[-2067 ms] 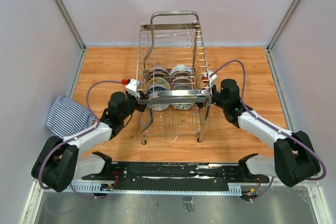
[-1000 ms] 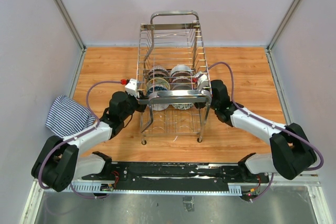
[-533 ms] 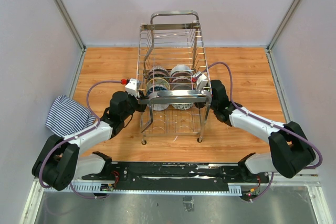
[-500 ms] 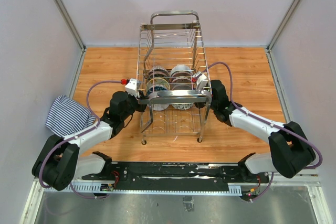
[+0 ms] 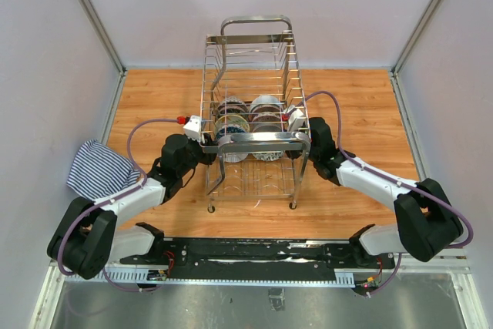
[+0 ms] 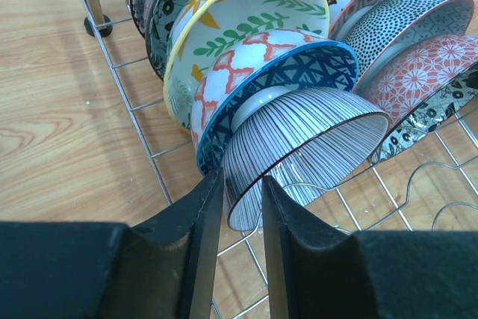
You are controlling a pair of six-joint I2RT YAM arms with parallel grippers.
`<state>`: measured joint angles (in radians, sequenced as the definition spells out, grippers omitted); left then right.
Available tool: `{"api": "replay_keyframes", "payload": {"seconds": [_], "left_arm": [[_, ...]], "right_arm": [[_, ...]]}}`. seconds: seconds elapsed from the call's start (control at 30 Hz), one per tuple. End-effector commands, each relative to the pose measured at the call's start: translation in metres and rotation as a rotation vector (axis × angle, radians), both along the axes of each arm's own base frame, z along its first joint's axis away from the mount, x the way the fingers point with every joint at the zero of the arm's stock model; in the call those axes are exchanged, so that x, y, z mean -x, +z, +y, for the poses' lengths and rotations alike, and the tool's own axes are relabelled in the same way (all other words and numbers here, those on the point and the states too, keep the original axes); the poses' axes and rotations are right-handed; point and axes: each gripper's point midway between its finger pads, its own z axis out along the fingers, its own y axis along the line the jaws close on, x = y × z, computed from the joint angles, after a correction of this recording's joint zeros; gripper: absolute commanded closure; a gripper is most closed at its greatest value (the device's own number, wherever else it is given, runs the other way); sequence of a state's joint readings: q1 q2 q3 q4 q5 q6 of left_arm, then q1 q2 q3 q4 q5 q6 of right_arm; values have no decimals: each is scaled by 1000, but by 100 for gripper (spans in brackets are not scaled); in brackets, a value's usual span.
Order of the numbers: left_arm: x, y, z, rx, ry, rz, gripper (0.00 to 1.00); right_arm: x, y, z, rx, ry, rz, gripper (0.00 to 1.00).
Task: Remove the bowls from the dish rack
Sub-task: Pick up the bowl from the dish rack.
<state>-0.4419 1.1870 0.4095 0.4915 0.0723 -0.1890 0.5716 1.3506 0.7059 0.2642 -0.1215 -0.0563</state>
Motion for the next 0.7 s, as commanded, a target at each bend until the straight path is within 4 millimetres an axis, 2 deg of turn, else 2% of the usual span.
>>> {"api": "replay_keyframes", "payload": {"seconds": [0.0, 0.67], "left_arm": [[-6, 14, -7, 27, -4, -40, 68], [-12, 9, -7, 49, 24, -45, 68]], "right_arm": [[-7, 22, 11, -33, -1, -63, 75], [-11, 21, 13, -40, -6, -65, 76]]}}
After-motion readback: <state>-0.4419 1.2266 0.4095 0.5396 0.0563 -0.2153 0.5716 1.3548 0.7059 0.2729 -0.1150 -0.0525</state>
